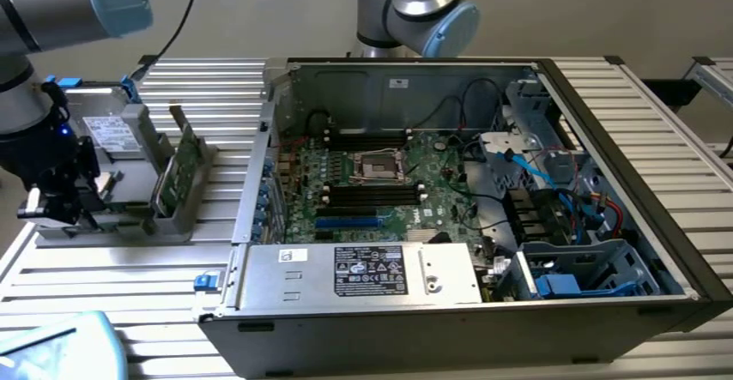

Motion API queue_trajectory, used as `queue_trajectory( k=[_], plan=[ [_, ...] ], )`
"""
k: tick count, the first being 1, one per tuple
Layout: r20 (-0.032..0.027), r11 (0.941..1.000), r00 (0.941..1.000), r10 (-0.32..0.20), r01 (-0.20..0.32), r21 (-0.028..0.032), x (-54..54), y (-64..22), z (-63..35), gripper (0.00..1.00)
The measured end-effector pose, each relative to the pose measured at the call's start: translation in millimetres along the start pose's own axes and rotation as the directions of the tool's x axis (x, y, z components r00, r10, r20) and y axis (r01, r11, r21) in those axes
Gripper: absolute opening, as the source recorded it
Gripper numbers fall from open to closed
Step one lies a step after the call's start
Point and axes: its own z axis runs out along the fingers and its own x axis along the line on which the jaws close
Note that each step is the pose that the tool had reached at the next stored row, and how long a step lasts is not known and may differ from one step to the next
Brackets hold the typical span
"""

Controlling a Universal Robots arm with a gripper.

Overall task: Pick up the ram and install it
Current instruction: 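Pick up the ram and move it above insertion slot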

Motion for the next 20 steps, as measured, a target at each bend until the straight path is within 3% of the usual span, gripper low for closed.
queue_trajectory(
  k=[2, 4, 20],
  plan=[
    [0.0113, 1.0, 0.9999, -0.004, 0.004, 0.0019, -0.1, 0.0, 1.3, 0.39],
    [0.0161, 1.0, 0.9999, -0.006, 0.006, 0.0027, -0.2, -0.2, 4.1, 0.39],
    [0.0278, 0.9999, 0.9995, -0.015, 0.015, 0.0035, 2.0, -1.1, 30.3, 0.39]
  ],
)
